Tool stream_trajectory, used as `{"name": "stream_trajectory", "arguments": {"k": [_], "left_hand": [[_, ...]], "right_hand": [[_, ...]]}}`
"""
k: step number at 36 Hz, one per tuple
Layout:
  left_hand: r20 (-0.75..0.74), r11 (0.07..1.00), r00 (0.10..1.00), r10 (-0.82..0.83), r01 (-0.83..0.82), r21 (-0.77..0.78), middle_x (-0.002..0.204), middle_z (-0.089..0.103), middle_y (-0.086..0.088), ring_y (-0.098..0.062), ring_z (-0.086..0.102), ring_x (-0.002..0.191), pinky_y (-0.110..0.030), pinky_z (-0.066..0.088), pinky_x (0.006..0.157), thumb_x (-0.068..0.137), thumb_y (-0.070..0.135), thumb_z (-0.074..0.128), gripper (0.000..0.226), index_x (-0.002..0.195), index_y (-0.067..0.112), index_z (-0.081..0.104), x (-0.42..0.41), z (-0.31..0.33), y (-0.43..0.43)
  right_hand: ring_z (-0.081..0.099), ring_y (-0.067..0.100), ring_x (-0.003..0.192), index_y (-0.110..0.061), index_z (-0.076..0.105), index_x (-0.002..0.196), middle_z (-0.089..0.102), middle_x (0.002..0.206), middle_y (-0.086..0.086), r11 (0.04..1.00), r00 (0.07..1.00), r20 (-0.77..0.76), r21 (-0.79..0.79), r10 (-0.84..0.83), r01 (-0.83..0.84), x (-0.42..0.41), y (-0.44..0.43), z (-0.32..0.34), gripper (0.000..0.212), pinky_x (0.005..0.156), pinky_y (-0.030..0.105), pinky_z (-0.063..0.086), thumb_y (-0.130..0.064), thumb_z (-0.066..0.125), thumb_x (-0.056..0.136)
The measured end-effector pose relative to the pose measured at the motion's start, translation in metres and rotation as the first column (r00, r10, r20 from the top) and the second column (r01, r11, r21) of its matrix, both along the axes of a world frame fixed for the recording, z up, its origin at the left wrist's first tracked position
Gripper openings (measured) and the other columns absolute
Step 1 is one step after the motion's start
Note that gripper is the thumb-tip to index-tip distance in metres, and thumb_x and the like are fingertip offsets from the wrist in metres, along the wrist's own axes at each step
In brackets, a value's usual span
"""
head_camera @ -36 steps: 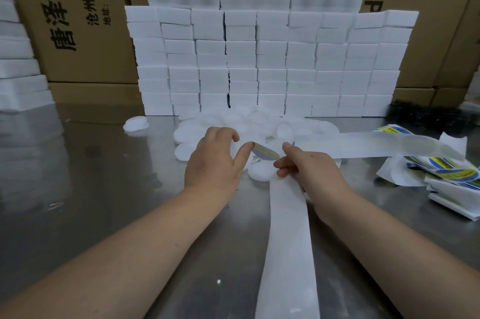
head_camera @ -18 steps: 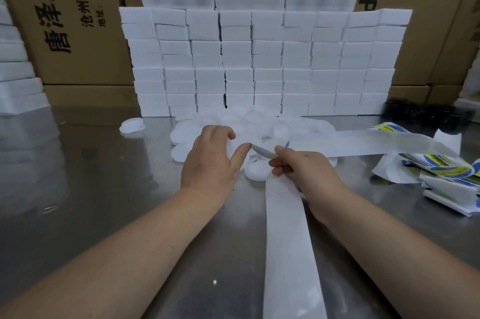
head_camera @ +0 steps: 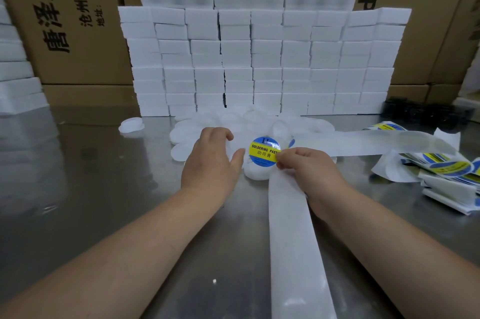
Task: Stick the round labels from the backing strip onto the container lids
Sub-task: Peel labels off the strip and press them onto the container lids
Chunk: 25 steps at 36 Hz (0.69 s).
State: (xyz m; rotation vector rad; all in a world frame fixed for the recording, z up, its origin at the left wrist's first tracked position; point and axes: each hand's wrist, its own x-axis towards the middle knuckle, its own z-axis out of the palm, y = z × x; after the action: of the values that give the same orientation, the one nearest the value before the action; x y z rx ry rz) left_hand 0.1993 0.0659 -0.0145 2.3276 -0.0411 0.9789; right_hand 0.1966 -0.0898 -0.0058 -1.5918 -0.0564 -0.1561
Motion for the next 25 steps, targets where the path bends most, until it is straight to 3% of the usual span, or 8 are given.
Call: {"name": "stream_trajectory", "arguments": {"k": [6, 10, 13, 15, 17, 20, 23, 25], "left_hand": [[0.051, 0.946, 0.982, -0.182, 0.19, -0.261, 0.118, 0.051, 0.013, 0.006, 0.038, 0.102, 0.0, 0.022, 0.077, 0.096, 0.027, 0.043, 0.03, 0.123, 0.022, 0.056, 0.002, -0.003, 0.006], [0.052, 0.871, 0.969, -0.243, 0.241, -0.428, 0.1, 0.051, 0.027, 0.012, 0.045, 0.091, 0.006, 0.03, 0.074, 0.097, 0.026, 0.041, 0.022, 0.111, 0.031, 0.057, 0.0, -0.001, 0.004], [0.041, 0.735, 0.938, -0.345, 0.297, -0.609, 0.095, 0.051, 0.023, -0.006, 0.064, 0.068, -0.012, 0.049, 0.065, 0.098, 0.026, 0.039, 0.021, 0.096, 0.038, 0.056, 0.001, 0.001, 0.0], [0.038, 0.684, 0.929, -0.368, 0.299, -0.666, 0.095, 0.05, 0.019, -0.001, 0.063, 0.055, -0.016, 0.05, 0.055, 0.099, 0.024, 0.039, 0.024, 0.093, 0.039, 0.056, 0.001, 0.003, -0.002], [0.026, 0.669, 0.932, -0.361, 0.278, -0.689, 0.092, 0.053, 0.018, 0.003, 0.06, 0.059, -0.018, 0.051, 0.056, 0.098, 0.024, 0.038, 0.027, 0.089, 0.039, 0.058, 0.001, 0.005, -0.002], [0.013, 0.55, 0.907, -0.421, 0.266, -0.792, 0.082, 0.064, 0.007, -0.007, 0.06, 0.067, -0.022, 0.049, 0.057, 0.096, 0.021, 0.039, 0.025, 0.084, 0.033, 0.058, 0.001, 0.01, -0.004], [0.011, 0.422, 0.874, -0.485, 0.246, -0.872, 0.053, 0.064, 0.011, -0.007, 0.057, 0.05, -0.025, 0.041, 0.059, 0.095, 0.026, 0.041, 0.019, 0.081, 0.025, 0.053, -0.001, 0.013, -0.006], [-0.014, 0.39, 0.863, -0.505, 0.214, -0.895, 0.051, 0.062, 0.007, -0.011, 0.053, 0.047, -0.024, 0.036, 0.055, 0.097, 0.038, 0.034, 0.032, 0.078, 0.023, 0.054, -0.002, 0.013, -0.004]], "right_hand": [[0.051, 0.01, 0.064, -0.019, 0.065, 0.065, 0.061, 0.067, -0.002, 0.999, 0.999, -0.005, -0.025, 0.037, -0.037, -0.001, 0.001, 0.002, 0.018, 0.06, 0.02, 0.037, -0.015, 0.064, 0.083], [0.051, 0.008, 0.064, -0.02, 0.065, 0.067, 0.061, 0.068, -0.001, 0.997, 0.998, -0.005, -0.043, 0.06, -0.06, -0.003, 0.001, 0.001, 0.017, 0.055, 0.018, 0.035, -0.015, 0.065, 0.082], [0.052, 0.009, 0.065, -0.02, 0.066, 0.067, 0.062, 0.069, 0.0, 0.996, 0.997, -0.007, -0.042, 0.08, -0.08, -0.004, 0.002, 0.001, 0.017, 0.053, 0.015, 0.038, -0.015, 0.065, 0.082], [0.052, 0.008, 0.064, -0.021, 0.066, 0.066, 0.062, 0.068, -0.001, 0.995, 0.996, -0.007, -0.042, 0.09, -0.09, -0.003, 0.002, 0.002, 0.018, 0.053, 0.015, 0.037, -0.015, 0.065, 0.082], [0.051, 0.009, 0.064, -0.02, 0.065, 0.064, 0.061, 0.067, -0.001, 0.994, 0.995, -0.002, -0.046, 0.099, -0.099, -0.004, 0.003, 0.002, 0.02, 0.054, 0.015, 0.038, -0.014, 0.065, 0.082], [0.05, 0.012, 0.065, -0.019, 0.065, 0.063, 0.06, 0.065, 0.0, 0.993, 0.994, 0.004, -0.044, 0.108, -0.107, -0.005, 0.003, 0.0, 0.021, 0.06, 0.019, 0.038, -0.011, 0.065, 0.082], [0.051, 0.01, 0.063, -0.019, 0.066, 0.063, 0.06, 0.064, -0.001, 0.992, 0.993, 0.005, -0.041, 0.116, -0.115, -0.005, 0.004, 0.0, 0.021, 0.058, 0.017, 0.039, -0.011, 0.065, 0.082], [0.053, 0.009, 0.064, -0.02, 0.066, 0.063, 0.061, 0.065, -0.002, 0.992, 0.993, 0.006, -0.035, 0.119, -0.118, -0.005, 0.004, 0.0, 0.02, 0.06, 0.016, 0.041, -0.012, 0.065, 0.082]]}}
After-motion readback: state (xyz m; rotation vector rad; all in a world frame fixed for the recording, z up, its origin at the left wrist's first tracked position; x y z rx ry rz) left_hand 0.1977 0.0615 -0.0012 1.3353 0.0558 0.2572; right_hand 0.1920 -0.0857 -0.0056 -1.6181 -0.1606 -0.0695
